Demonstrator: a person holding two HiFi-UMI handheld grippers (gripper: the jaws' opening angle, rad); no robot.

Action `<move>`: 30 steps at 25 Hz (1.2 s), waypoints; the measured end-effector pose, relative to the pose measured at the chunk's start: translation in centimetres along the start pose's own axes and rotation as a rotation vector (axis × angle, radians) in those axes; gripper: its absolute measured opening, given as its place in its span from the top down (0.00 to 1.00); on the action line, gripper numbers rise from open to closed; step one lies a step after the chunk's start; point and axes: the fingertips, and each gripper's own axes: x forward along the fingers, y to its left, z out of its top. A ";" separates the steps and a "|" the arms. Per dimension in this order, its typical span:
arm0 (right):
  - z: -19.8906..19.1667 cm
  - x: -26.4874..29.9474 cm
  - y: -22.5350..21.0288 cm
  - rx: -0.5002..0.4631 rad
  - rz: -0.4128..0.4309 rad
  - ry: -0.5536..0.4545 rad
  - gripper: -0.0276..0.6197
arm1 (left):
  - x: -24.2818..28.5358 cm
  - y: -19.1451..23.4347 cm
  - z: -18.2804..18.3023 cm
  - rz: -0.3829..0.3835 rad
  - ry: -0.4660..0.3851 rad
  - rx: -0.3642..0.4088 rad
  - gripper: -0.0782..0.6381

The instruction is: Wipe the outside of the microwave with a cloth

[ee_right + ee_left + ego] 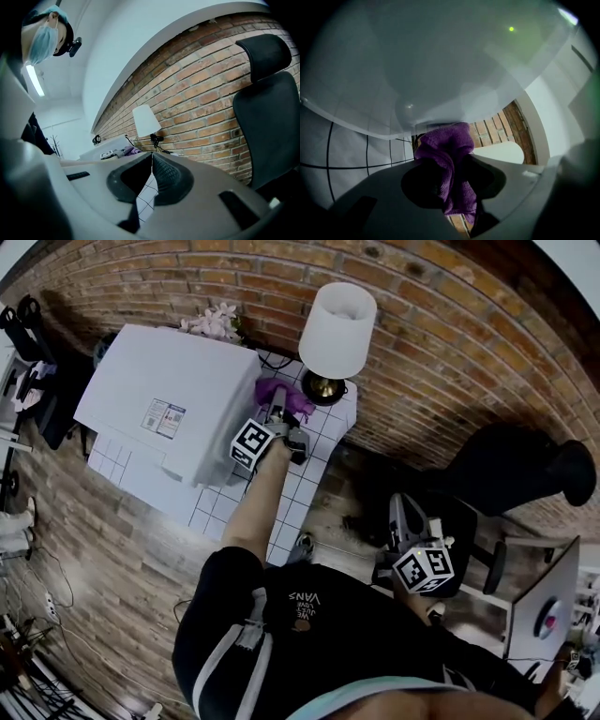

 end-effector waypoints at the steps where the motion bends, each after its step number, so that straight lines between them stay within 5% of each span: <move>1: 0.1 0.0 -0.2 0.000 -0.005 0.001 0.95 | 0.4 0.1 0.0 0.003 0.002 0.001 0.69; 10: 0.1 0.7 -0.2 0.007 0.008 0.003 0.95 | -0.9 -0.1 -1.3 -0.016 0.051 -0.004 0.70; 20: -1.4 2.6 3.7 0.002 0.128 0.036 0.95 | -11.1 -1.6 -3.0 -0.052 0.139 -0.029 0.70; 30: -2.6 4.6 9.9 -0.043 0.295 0.078 0.95 | -23.5 2.5 0.6 0.098 0.029 -0.048 0.70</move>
